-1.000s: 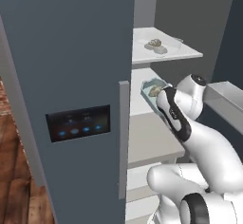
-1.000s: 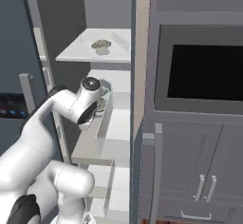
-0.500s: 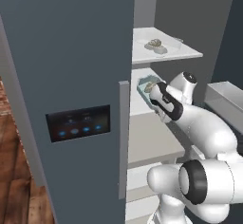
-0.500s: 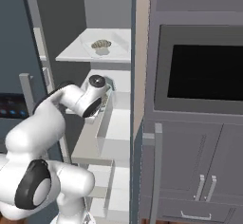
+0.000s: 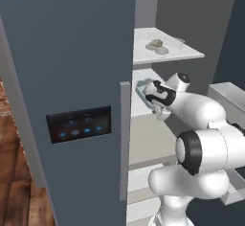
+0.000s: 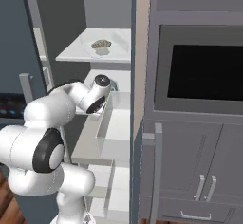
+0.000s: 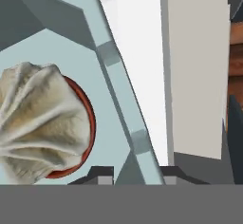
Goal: Place two dumplings into each of the tupperware containers and then place the containers in the fridge.
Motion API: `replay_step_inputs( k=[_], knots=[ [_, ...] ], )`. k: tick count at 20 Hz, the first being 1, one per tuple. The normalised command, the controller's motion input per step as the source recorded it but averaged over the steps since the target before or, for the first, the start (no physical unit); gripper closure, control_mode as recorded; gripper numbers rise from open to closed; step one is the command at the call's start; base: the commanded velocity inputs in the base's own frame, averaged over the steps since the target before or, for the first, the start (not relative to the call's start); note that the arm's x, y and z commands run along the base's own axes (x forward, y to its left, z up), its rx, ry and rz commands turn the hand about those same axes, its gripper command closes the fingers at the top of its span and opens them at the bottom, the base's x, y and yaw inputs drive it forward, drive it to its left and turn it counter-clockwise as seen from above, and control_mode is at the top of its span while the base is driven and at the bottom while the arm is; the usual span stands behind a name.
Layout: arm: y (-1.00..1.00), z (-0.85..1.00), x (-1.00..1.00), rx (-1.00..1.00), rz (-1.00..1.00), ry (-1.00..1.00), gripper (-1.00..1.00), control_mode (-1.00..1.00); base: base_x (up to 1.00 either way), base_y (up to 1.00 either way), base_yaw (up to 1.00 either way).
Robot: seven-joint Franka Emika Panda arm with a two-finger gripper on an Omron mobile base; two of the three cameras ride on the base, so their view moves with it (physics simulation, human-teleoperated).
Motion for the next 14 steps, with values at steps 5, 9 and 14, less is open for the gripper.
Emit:
replay_step_inputs(
  k=[5,9,14],
  knots=[
    [0.00,-0.16,0.25,0.00,0.00,0.00,1.00,-1.00,0.00,0.00,0.00],
    [0.00,-0.09,0.09,0.00,0.00,-0.02,1.00,-1.00,0.00,0.00,0.00],
    [0.00,-0.06,0.00,0.00,0.00,-0.07,-1.00,-1.00,0.00,0.00,0.00]
  ],
)
